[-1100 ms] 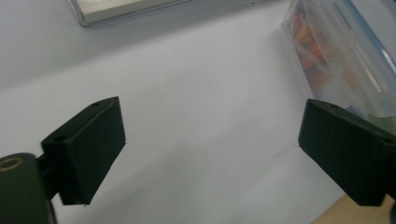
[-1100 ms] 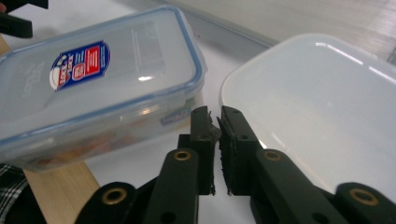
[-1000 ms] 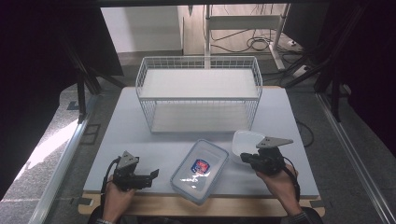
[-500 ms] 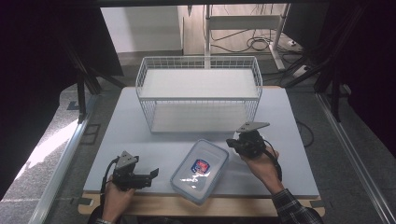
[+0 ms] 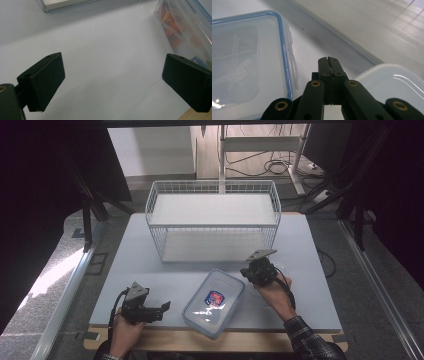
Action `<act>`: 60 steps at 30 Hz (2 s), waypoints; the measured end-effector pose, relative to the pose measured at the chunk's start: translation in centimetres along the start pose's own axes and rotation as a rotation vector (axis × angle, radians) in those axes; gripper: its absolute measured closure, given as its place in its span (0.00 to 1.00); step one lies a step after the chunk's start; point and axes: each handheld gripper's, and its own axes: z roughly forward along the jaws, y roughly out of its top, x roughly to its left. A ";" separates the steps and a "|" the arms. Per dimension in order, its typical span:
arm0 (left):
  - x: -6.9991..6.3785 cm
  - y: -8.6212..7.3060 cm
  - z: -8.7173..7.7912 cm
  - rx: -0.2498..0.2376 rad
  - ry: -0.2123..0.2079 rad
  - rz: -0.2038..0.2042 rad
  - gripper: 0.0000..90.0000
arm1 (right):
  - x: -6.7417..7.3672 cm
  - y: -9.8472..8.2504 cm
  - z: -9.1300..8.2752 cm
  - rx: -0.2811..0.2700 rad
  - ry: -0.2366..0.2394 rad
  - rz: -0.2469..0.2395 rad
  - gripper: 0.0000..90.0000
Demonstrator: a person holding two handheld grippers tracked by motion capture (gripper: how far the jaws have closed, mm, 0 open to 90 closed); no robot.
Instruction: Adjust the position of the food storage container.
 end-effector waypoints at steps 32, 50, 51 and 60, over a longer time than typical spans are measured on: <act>-4.6 -1.1 -3.1 0.002 -0.189 0.031 0.65 | -1.4 -5.5 -5.2 -0.029 -0.053 0.088 1.00; -8.4 -1.4 0.2 0.181 -0.288 0.074 0.95 | 1.0 -3.6 -2.0 -0.033 0.032 0.025 1.00; -8.3 -1.3 0.3 0.179 -0.282 0.062 0.95 | 1.0 -3.5 -1.9 -0.032 0.037 0.023 1.00; -7.3 -0.8 1.1 0.186 -0.247 0.031 0.94 | 0.7 -3.8 -1.7 -0.010 0.045 0.029 1.00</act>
